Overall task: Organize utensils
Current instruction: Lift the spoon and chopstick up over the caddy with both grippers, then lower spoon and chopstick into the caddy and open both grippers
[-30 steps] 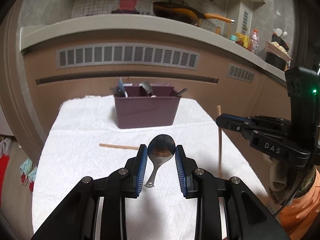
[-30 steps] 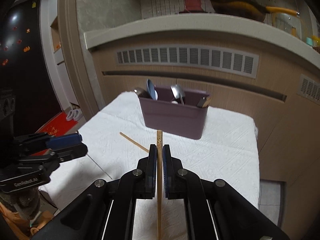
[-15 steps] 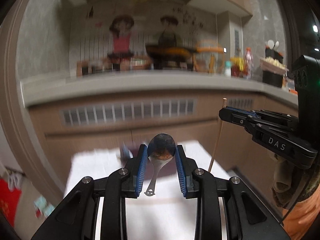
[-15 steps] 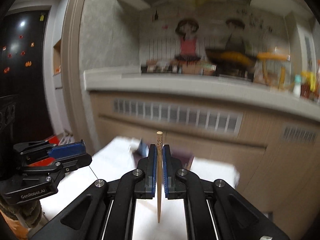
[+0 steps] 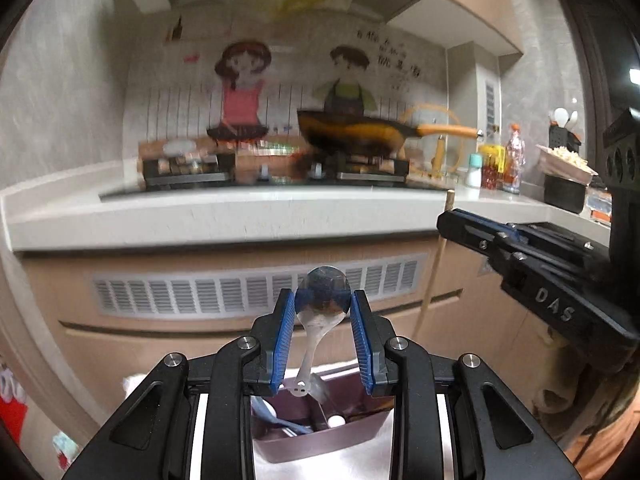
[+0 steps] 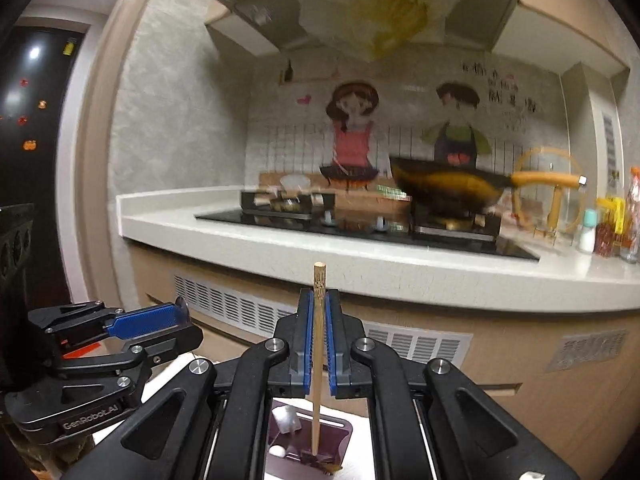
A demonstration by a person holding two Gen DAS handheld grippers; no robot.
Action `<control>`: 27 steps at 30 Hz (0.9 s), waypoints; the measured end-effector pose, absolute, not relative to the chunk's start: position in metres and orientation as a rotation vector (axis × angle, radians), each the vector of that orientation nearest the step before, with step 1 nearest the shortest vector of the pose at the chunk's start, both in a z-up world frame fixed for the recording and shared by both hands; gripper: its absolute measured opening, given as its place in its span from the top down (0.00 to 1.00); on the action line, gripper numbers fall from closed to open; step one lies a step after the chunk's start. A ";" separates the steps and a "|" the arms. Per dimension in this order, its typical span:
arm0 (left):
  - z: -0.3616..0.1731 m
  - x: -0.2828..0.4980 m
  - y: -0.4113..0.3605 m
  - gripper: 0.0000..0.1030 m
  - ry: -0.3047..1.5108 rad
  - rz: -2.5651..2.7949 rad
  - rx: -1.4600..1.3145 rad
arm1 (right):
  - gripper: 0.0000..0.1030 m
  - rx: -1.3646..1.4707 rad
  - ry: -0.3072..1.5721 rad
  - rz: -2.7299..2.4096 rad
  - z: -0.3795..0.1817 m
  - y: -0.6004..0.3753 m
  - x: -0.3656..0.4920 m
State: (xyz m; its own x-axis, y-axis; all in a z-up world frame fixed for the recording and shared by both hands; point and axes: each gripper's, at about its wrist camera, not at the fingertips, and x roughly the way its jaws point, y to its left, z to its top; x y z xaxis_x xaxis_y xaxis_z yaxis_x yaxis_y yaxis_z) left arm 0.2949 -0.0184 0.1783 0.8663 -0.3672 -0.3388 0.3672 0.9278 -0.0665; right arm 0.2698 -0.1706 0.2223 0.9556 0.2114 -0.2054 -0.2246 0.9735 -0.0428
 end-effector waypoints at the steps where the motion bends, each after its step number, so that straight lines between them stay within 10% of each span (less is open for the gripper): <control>1: 0.170 0.303 -0.019 0.71 0.375 -0.388 -0.005 | 0.94 -0.062 0.220 0.216 0.212 -0.171 0.282; 23: 0.023 0.381 -0.031 0.67 0.695 -0.303 -0.061 | 0.94 -0.026 0.603 0.221 0.063 -0.168 0.362; 27: 0.035 0.368 -0.025 0.52 0.661 -0.283 -0.073 | 0.68 0.018 0.666 0.246 0.054 -0.172 0.360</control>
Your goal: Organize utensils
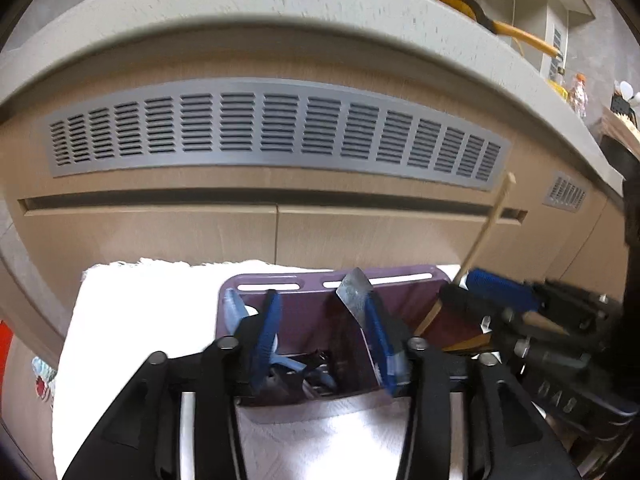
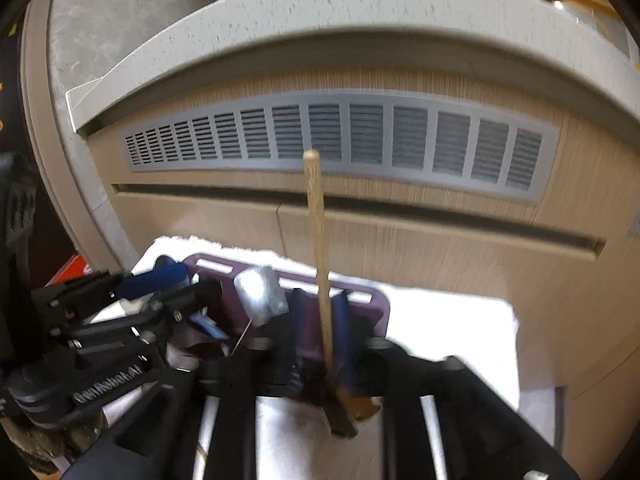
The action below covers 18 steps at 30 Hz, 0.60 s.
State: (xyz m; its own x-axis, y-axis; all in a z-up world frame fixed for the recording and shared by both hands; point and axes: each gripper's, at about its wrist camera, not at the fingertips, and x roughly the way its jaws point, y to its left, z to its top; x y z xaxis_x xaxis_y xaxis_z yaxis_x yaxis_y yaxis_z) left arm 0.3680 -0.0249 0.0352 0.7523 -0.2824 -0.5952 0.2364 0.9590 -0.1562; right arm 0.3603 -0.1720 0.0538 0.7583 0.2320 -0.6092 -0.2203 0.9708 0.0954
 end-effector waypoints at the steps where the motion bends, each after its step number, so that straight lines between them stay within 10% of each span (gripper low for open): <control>1: 0.039 0.364 -0.022 0.48 0.650 -0.281 -0.077 | 0.65 0.028 0.665 0.241 0.053 -0.174 0.354; 18: 0.034 0.180 0.005 0.00 0.497 -0.165 -0.005 | 0.27 -0.034 0.561 0.180 0.052 -0.173 0.193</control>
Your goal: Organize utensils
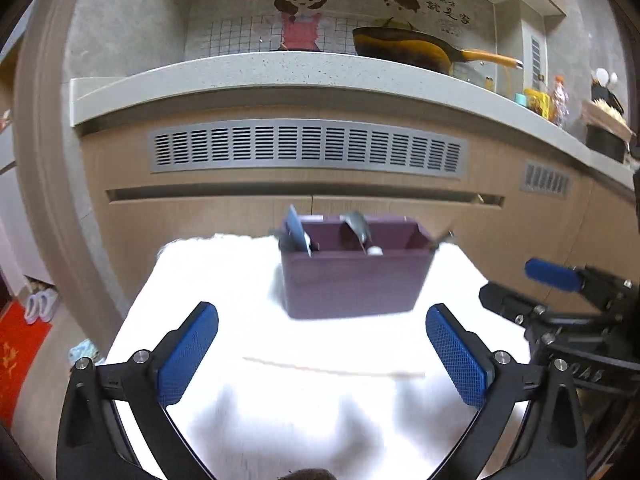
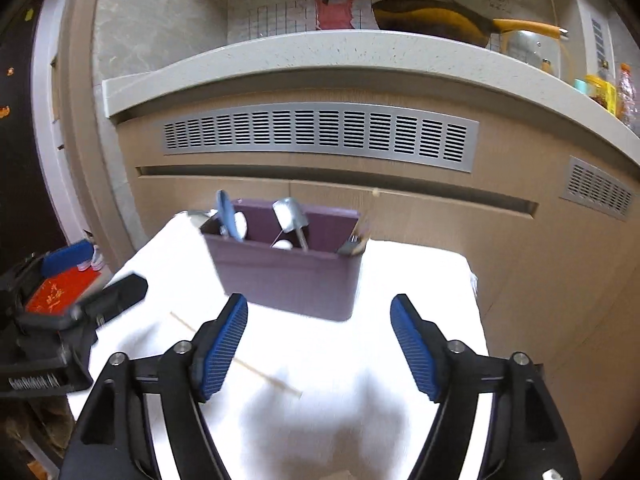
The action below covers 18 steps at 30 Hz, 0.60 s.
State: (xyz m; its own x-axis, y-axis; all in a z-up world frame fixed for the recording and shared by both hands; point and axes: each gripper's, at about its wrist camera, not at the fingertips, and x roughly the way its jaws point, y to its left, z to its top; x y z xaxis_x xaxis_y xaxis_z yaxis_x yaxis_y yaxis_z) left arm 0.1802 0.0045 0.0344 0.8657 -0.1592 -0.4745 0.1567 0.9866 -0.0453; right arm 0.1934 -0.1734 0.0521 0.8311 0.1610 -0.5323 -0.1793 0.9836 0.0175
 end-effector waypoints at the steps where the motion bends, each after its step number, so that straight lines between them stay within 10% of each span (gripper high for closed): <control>1: 0.031 0.167 0.004 0.00 0.489 -0.156 0.006 | 0.22 -0.036 0.560 0.194 0.052 -0.173 0.185; 18: 0.013 0.076 -0.003 0.00 0.461 -0.095 0.033 | 0.06 0.050 0.518 0.037 0.018 -0.195 0.070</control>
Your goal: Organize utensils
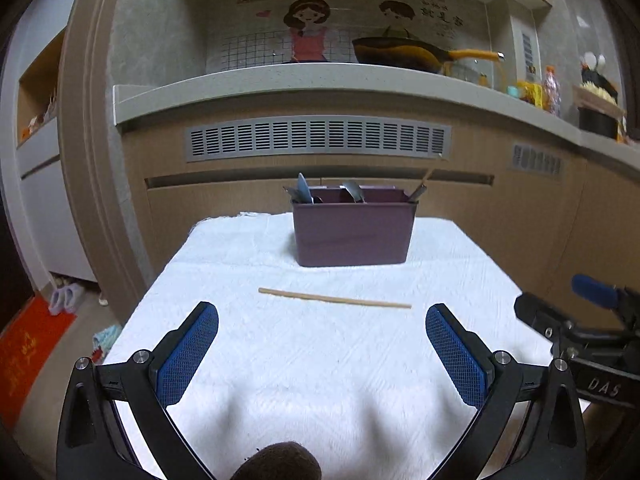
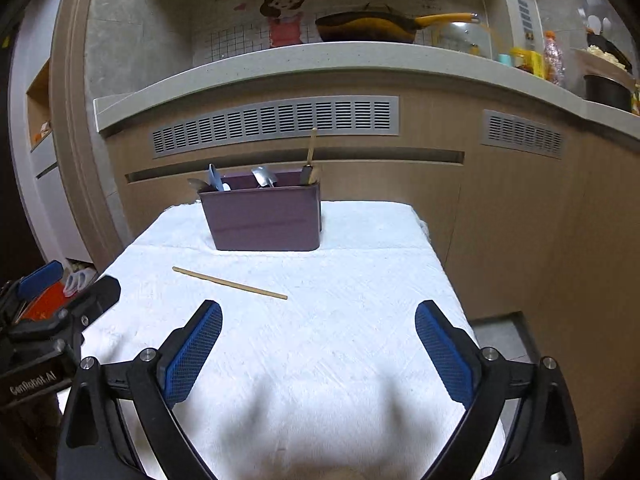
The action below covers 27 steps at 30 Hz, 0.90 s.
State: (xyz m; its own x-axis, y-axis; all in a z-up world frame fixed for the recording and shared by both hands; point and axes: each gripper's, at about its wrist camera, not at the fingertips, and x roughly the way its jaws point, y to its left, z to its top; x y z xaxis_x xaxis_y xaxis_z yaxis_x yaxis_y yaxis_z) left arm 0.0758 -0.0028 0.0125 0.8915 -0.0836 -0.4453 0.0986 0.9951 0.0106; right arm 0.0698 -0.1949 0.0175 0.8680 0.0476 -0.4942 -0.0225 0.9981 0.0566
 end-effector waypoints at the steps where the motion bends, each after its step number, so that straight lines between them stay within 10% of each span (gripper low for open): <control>1: 0.013 0.074 -0.003 0.00 0.462 -0.094 0.035 | 0.06 0.046 0.514 0.035 0.019 -0.195 0.068; 27: 0.013 0.076 0.003 0.00 0.499 -0.101 0.020 | 0.03 0.017 0.487 0.035 0.025 -0.195 0.062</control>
